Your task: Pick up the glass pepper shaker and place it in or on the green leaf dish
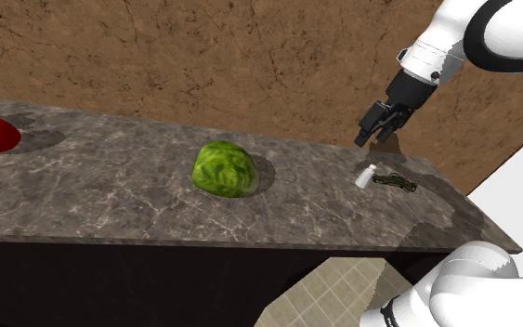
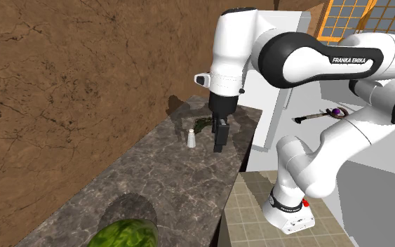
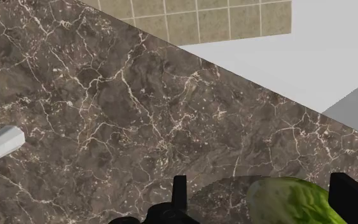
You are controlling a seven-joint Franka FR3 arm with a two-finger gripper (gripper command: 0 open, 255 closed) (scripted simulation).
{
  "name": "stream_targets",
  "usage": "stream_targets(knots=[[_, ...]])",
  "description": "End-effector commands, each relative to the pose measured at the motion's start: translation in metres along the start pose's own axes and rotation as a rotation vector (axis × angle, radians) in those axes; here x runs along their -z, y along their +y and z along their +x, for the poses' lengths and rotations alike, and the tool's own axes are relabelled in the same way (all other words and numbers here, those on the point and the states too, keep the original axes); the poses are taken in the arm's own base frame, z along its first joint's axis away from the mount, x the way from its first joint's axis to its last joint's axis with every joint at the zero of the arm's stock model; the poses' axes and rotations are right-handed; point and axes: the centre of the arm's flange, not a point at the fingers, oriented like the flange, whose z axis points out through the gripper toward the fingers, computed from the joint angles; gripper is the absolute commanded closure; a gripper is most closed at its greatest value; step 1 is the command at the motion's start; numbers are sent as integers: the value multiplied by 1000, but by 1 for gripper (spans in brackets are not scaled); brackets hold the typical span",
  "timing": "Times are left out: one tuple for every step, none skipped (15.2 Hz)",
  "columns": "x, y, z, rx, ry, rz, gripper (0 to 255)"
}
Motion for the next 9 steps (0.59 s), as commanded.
stream_targets(knots=[[0, 0, 0, 0, 0, 0, 0], [-6, 12, 3, 1, -3, 1, 0], [-12, 23, 6, 2, -6, 1, 0], [-18, 35, 9, 3, -10, 2, 0], [-23, 47, 13, 4, -13, 3, 0], [-29, 58, 16, 5, -16, 4, 0], [-35, 70, 19, 5, -19, 4, 0], [-41, 81, 22, 6, -22, 5, 0], [-47, 93, 25, 7, -25, 6, 0]])
